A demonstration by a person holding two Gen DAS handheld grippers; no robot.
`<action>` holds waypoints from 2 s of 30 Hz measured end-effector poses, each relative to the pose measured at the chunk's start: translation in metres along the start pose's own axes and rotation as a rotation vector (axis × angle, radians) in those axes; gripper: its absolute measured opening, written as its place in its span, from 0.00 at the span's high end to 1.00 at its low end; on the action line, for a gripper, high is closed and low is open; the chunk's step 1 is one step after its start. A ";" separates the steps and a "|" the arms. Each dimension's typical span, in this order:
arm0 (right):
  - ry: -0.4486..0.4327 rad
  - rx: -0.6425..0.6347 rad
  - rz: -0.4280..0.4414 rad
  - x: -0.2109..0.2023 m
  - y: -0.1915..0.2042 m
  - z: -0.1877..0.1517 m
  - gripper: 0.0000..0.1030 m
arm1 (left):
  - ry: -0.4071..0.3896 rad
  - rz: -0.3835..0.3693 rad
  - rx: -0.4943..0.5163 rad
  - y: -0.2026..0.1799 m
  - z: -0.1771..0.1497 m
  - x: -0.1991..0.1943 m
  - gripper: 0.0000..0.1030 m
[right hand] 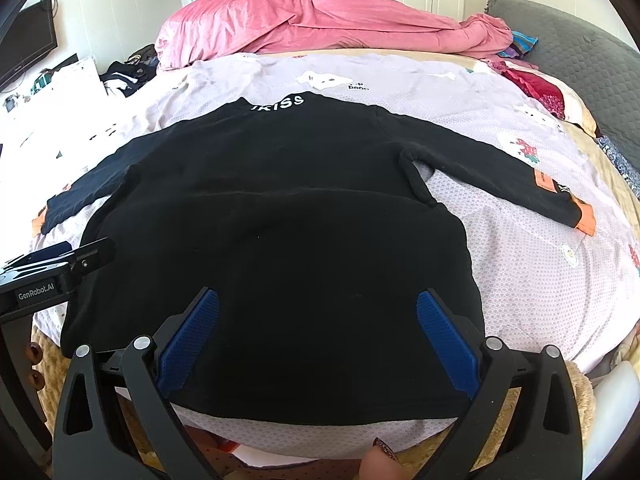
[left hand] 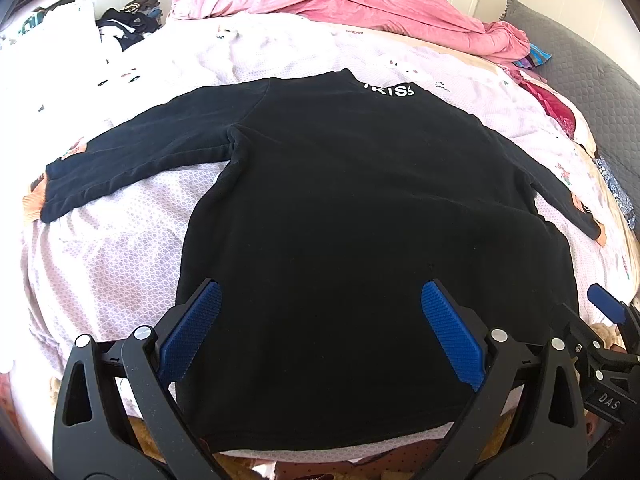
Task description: Fold small clothes
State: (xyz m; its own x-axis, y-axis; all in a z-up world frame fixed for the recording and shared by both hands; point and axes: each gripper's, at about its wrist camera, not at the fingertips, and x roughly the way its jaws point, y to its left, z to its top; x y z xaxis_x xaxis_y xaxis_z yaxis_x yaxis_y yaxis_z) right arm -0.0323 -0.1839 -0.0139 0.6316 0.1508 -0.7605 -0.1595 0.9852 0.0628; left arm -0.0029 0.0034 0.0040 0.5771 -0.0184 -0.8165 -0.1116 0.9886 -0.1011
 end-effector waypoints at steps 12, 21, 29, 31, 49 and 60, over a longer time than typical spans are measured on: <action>0.000 0.005 0.002 0.000 0.001 0.001 0.04 | 0.002 -0.002 -0.003 -0.001 0.000 0.001 0.08; -0.010 0.010 0.010 -0.001 0.003 0.003 0.04 | 0.002 -0.005 -0.009 -0.001 0.000 0.000 0.08; -0.013 0.012 0.012 -0.001 0.003 0.003 0.04 | 0.003 -0.007 -0.009 0.000 0.001 0.001 0.08; -0.014 0.014 0.013 -0.001 0.004 0.004 0.04 | 0.006 -0.007 -0.006 -0.001 0.003 0.002 0.08; -0.033 0.050 0.026 0.009 -0.009 0.035 0.04 | -0.010 -0.025 -0.005 -0.014 0.032 0.015 0.08; -0.039 0.089 0.002 0.022 -0.030 0.052 0.04 | -0.002 -0.027 -0.003 -0.018 0.048 0.027 0.08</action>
State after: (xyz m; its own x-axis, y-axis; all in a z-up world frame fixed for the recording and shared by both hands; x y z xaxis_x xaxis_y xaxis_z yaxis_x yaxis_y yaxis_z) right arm 0.0252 -0.2055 0.0011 0.6604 0.1538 -0.7350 -0.0937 0.9880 0.1226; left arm 0.0537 -0.0081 0.0115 0.5815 -0.0449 -0.8123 -0.0982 0.9873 -0.1249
